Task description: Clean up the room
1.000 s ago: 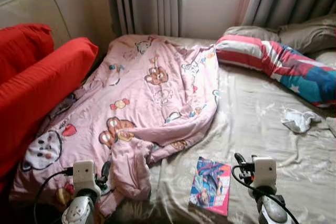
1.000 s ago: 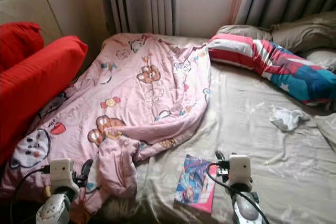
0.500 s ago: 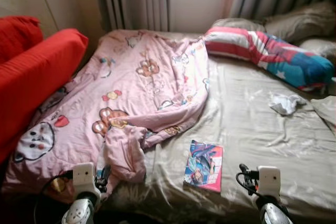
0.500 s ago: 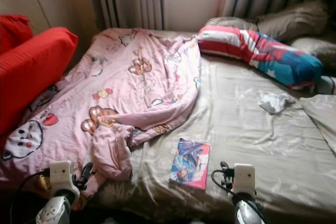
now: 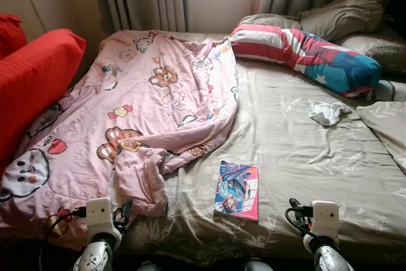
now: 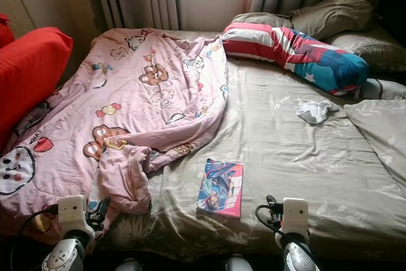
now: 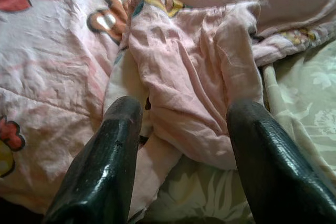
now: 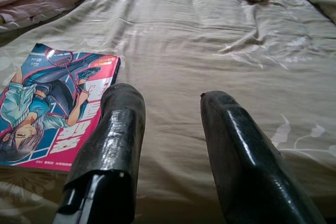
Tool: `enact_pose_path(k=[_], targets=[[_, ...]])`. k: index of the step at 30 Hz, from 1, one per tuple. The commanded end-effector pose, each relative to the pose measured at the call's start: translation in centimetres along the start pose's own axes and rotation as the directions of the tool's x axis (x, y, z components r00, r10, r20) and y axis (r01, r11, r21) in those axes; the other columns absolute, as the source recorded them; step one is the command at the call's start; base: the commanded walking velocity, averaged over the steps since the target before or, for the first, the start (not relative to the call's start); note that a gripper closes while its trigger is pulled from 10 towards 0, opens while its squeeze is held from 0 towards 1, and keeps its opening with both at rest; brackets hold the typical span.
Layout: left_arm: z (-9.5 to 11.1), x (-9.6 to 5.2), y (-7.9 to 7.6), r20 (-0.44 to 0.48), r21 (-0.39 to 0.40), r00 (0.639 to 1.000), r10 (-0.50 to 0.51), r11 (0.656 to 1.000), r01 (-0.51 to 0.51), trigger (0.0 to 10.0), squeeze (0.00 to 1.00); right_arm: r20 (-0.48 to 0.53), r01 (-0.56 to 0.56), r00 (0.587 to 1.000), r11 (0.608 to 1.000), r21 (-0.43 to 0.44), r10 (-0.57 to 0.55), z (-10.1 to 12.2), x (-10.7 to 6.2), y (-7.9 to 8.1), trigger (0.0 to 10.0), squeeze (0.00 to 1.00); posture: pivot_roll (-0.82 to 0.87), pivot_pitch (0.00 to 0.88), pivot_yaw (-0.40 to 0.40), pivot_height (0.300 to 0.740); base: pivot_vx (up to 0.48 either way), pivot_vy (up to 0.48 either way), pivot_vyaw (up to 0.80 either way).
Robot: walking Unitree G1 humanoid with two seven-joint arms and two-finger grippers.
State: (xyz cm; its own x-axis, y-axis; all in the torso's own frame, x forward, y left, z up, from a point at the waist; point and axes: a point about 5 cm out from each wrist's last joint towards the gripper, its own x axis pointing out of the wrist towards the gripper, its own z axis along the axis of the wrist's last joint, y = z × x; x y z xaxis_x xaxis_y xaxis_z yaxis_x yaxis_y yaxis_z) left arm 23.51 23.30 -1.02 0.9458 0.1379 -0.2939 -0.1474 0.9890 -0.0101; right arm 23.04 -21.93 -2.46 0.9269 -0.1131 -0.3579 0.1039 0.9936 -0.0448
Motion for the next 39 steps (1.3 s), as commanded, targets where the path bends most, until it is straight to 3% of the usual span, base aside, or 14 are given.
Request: enact_pose_path(k=[1,4,14,19,32,39], targets=[[-1.0,-0.5,0.2,-0.052,0.004,0.999,-0.002,1.0,0.003,10.0,0.0,-0.009,-0.001,1.0,1.0,0.007,0.001,0.0,0.1,0.0,10.0,0.0,-0.08,0.048,-0.008,0.657,0.0,0.0,0.0],[-2.1,-1.1,0.5,-0.101,0.006,0.995,0.015,1.0,-0.015,10.0,0.0,-0.003,-0.012,1.0,1.0,0.0,0.012,0.2,0.2,0.1,10.0,0.0,-0.07,0.041,-0.012,0.657,0.0,0.0,0.0],[-2.0,-1.1,0.4,-0.09,0.008,0.996,0.022,1.0,-0.022,10.0,0.0,-0.019,-0.038,0.999,0.997,-0.074,0.036,0.3,0.5,0.5,10.0,0.0,-0.05,0.036,-0.018,0.657,0.0,0.0,0.22],[-1.8,-0.9,0.5,-0.091,0.008,0.996,0.02,1.0,-0.019,10.0,0.0,-0.025,-0.032,0.999,0.998,-0.057,0.031,0.2,0.5,0.7,10.0,0.0,-0.07,0.044,-0.011,0.657,0.0,0.0,0.78],[-1.5,-0.7,0.3,-0.081,0.005,0.997,0.007,1.0,-0.006,10.0,0.0,-0.039,-0.006,0.999,1.0,-0.021,0.005,-0.4,0.1,0.4,10.0,0.0,-0.07,0.055,-0.005,0.657,0.0,0.0,0.0],[-1.5,-0.6,0.3,-0.078,0.006,0.997,0.01,1.0,-0.01,10.0,0.0,-0.051,-0.005,0.999,0.999,-0.048,0.003,-0.5,0.2,0.5,10.0,0.0,-0.07,0.059,-0.005,0.657,0.0,0.0,0.0]])
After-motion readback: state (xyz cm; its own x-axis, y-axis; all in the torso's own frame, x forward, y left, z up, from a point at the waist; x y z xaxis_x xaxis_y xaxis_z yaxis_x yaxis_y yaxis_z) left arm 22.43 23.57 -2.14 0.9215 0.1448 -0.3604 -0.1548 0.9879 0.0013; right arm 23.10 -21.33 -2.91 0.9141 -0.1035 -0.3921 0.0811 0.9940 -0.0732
